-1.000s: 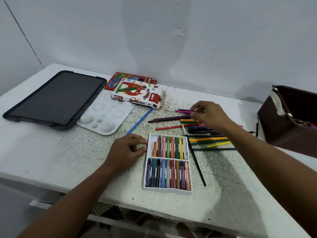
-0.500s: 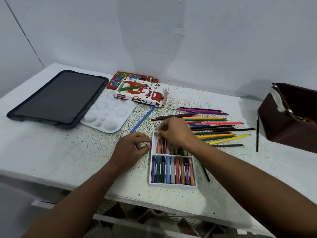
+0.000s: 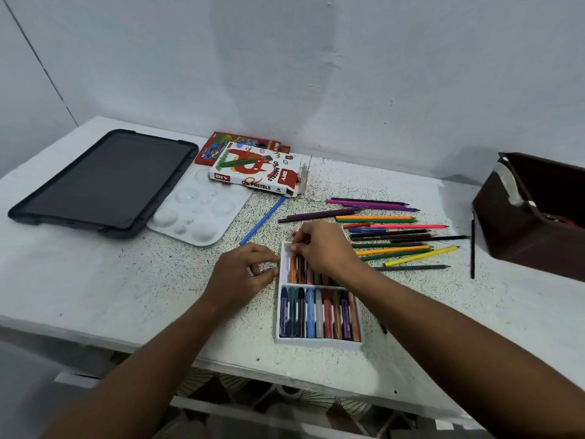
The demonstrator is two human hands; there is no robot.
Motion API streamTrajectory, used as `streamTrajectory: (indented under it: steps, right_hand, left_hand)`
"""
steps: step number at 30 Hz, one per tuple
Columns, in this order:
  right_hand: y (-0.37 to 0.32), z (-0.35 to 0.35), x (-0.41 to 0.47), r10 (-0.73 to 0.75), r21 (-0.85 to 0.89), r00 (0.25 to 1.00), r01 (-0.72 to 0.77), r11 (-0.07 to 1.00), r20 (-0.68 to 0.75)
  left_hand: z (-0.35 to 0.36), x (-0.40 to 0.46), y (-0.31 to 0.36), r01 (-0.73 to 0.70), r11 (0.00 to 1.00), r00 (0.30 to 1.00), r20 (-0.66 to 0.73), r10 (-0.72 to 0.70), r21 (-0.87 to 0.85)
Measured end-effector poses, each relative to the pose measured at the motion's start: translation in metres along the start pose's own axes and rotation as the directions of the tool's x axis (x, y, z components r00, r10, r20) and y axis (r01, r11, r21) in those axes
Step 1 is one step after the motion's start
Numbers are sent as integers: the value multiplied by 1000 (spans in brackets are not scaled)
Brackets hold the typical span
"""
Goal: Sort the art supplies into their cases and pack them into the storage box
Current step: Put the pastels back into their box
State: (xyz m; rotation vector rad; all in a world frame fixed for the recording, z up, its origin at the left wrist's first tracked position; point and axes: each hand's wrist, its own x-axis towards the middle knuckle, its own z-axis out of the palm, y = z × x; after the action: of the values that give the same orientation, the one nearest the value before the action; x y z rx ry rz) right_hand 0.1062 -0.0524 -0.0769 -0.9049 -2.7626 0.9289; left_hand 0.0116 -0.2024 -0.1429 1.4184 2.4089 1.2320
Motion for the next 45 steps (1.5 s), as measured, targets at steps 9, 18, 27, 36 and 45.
streamTrajectory:
  steps: [9,18,27,36,45]
  right_hand:
    - [2,12,-3,-43,-52,995,38,998,-94]
    - [21,-46,19,68,-56,993,-74,996,-97]
    - [77,-71,23,77,-481,997,-73,874,-11]
    - [81,-69,24,3,-525,999,-21,851,-35]
    - [69,-73,19,-137,-402,987,95,911,-78]
  left_hand:
    - [1,0,0,8,1000,1000,-10,-8,-8]
    - [1,-1,2,14,1000,1000,-17,-14,-20]
    - [2,0,1,28,999,1000,-7,-29,-25]
    - [2,0,2,43,998,999,-17,-44,-49]
    - [1,-1,4,39,998,999,-19,-40,-54]
